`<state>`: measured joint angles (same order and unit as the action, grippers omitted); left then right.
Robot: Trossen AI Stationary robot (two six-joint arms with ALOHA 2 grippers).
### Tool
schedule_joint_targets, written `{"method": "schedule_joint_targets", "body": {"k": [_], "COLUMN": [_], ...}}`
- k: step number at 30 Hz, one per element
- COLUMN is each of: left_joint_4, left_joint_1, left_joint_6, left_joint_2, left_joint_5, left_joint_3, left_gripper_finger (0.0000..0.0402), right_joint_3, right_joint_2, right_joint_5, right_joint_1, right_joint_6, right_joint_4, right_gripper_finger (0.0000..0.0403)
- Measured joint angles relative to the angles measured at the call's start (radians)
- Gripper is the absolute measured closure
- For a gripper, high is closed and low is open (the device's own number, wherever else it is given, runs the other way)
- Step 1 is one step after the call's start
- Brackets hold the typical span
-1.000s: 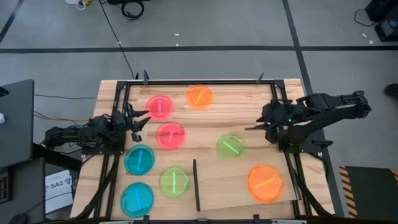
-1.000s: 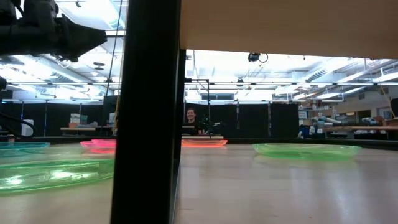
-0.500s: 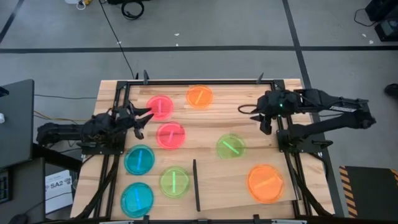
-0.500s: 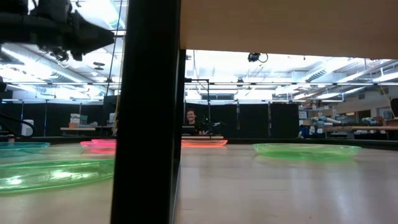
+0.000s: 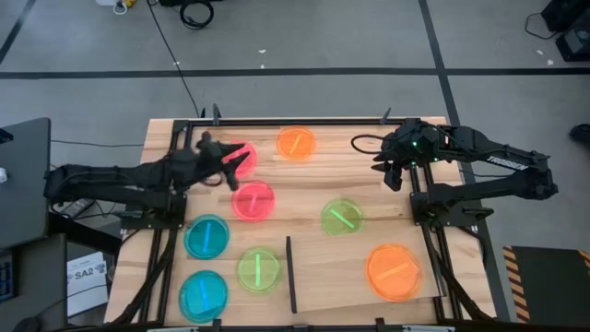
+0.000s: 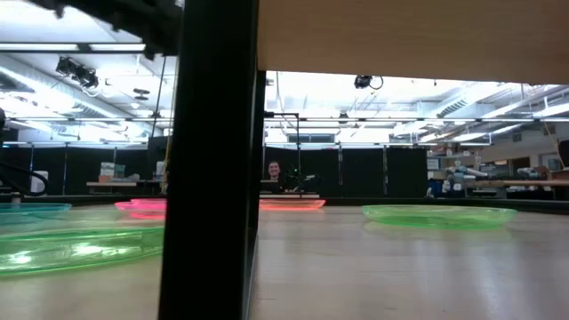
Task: Place and stack plates onto a shelf
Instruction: Put the top pink plate on the shelf
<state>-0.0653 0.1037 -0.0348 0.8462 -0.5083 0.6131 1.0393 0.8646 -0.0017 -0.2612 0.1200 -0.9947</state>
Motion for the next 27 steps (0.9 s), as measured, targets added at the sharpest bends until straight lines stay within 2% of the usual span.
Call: {"method": "schedule_joint_targets", "body": {"k": [4, 12, 17, 21, 27], "left_joint_4": [0.166, 0.604, 0.785, 0.933, 0.94], "left_joint_1": [0.059, 0.141, 0.171, 0.18, 0.18], "left_joint_6": [-0.049, -0.051, -0.048, -0.003, 0.071], "left_joint_2": [0.139, 0.319, 0.371, 0.412, 0.425], "left_joint_5": [0.012, 0.162, 0.213, 0.217, 0.218], "left_joint_3": [0.128, 0.307, 0.312, 0.311, 0.243], "left_gripper_finger": [0.026, 0.026, 0.026, 0.026, 0.026], "right_joint_3": [0.0, 0.0, 0.0, 0.0, 0.0], "right_joint_2": [0.0, 0.0, 0.0, 0.0, 0.0], "right_joint_5": [0.0, -0.027, -0.032, -0.032, -0.035], "right_joint_1": [-0.004, -0.004, -0.004, -0.004, -0.004], "right_joint_6": [0.0, 0.0, 0.0, 0.0, 0.0], "right_joint_4": [0.0, -0.001, -0.001, -0.002, -0.002], "right_gripper_finger": [0.027, 0.027, 0.027, 0.027, 0.027]}}
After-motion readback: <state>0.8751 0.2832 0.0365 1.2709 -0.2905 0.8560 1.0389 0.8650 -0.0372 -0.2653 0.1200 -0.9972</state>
